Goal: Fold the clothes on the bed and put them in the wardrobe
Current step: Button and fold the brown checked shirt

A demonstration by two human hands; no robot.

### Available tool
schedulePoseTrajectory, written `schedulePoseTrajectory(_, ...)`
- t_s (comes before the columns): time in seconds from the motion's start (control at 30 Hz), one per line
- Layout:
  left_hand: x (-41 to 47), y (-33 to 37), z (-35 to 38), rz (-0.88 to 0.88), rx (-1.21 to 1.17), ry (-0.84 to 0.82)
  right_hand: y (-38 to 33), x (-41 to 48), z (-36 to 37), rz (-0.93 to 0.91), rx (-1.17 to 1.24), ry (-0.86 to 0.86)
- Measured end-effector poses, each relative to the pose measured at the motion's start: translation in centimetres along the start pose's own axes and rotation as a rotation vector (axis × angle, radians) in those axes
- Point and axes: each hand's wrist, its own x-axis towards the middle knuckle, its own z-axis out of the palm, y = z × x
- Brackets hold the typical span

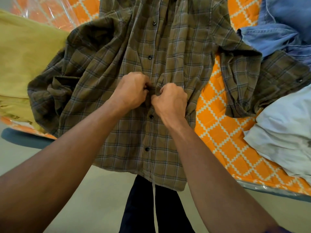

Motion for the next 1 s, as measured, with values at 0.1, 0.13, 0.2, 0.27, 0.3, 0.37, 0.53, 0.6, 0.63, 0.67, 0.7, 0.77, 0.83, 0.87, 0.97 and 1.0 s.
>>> schedulePoseTrajectory(0.1,0.1,0.3,0.2,-0.017,-0.015,-0.015,-0.2,0.6,-0.2,0.006,0.038,0.005)
schedulePoseTrajectory(0.13,0.2,0.4,0.3,-0.051,-0.034,-0.017,-0.2,0.8,-0.2,-0.007,0.054,0.005)
schedulePoseTrajectory(0.2,0.2,0.5,0.6,-0.183,-0.162,-0.006,0.0,0.8,-0.1,-0.064,0.125,0.001)
schedulePoseTrajectory(0.27,0.3,0.5,0.7,-0.315,-0.365,0.034,0.2,0.4,0.2,-0.139,0.244,0.025)
schedulePoseTrajectory(0.3,0.3,0.6,0.8,-0.369,-0.466,0.050,0.3,0.3,0.4,-0.151,0.303,0.037)
schedulePoseTrajectory(0.37,0.2,0.6,0.8,-0.448,-0.640,0.048,0.8,0.0,0.8,-0.109,0.420,0.051)
schedulePoseTrajectory(0.53,0.3,0.4,0.7,-0.479,-0.837,-0.071,1.5,0.3,1.7,0.072,0.657,0.015)
schedulePoseTrajectory(0.6,0.5,0.3,0.7,-0.473,-0.826,-0.075,1.6,0.6,1.8,0.094,0.716,-0.021)
schedulePoseTrajectory(0.63,0.5,0.2,0.7,-0.472,-0.840,-0.075,1.8,0.8,1.8,0.102,0.740,-0.039)
schedulePoseTrajectory(0.67,0.5,0.2,0.7,-0.474,-0.861,-0.074,1.9,0.9,1.8,0.111,0.755,-0.053)
schedulePoseTrajectory(0.7,0.5,0.2,0.8,-0.476,-0.877,-0.072,2.0,1.0,1.8,0.124,0.765,-0.066)
schedulePoseTrajectory(0.77,0.4,0.2,1.0,-0.474,-0.876,-0.058,2.1,1.0,1.8,0.146,0.803,-0.087)
schedulePoseTrajectory(0.83,0.3,0.2,1.2,-0.471,-0.856,-0.034,2.0,1.2,1.7,0.157,0.842,-0.098)
schedulePoseTrajectory(0.87,0.2,0.2,1.3,-0.469,-0.861,-0.031,2.0,1.3,1.7,0.166,0.855,-0.107)
schedulePoseTrajectory(0.97,0.3,0.3,1.2,-0.477,-0.913,-0.037,2.0,1.5,1.3,0.192,0.893,-0.157)
schedulePoseTrajectory(1.0,0.4,0.2,1.1,-0.481,-0.920,-0.037,2.1,1.6,1.2,0.191,0.906,-0.176)
